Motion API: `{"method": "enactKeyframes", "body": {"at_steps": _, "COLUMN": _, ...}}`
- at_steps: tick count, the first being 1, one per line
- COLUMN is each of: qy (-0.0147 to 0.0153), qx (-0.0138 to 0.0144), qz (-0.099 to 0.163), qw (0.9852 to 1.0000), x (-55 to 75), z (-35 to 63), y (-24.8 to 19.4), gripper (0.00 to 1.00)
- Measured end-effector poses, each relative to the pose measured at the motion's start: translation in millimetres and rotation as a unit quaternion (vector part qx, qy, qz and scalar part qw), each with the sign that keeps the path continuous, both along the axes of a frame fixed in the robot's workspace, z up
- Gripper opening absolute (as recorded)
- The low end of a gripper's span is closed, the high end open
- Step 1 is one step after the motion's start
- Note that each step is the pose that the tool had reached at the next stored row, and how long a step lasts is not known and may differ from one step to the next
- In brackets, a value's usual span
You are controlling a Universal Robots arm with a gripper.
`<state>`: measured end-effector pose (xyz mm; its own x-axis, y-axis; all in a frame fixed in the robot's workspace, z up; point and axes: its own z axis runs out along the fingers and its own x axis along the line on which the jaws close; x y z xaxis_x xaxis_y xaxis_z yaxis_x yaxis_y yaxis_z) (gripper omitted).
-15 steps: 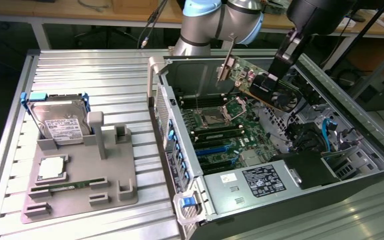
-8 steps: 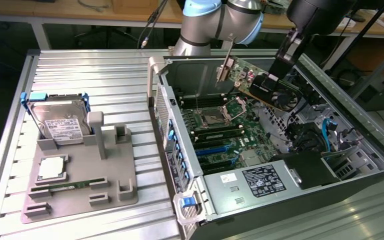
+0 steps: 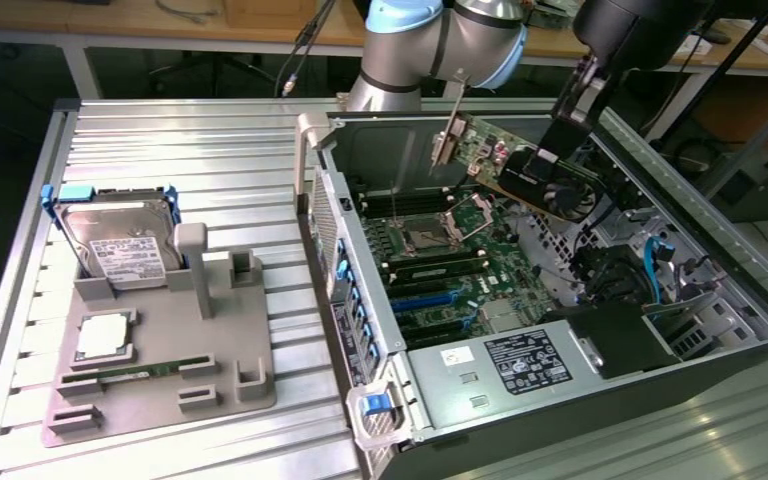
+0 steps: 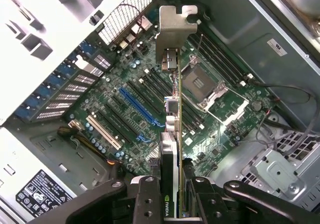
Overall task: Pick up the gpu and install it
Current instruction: 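Insert the gpu into the slot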
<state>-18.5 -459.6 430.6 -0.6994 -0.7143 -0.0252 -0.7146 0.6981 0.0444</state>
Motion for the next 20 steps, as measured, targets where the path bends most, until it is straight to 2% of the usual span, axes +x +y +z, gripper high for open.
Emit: {"method": "enactKeyframes", "body": {"at_steps": 20, "qy": 0.0, "qx": 0.0, "qz": 0.05, "qw": 0.9987, "x": 0.0, "z": 0.0, "y": 0.0, "gripper": 0.27}}
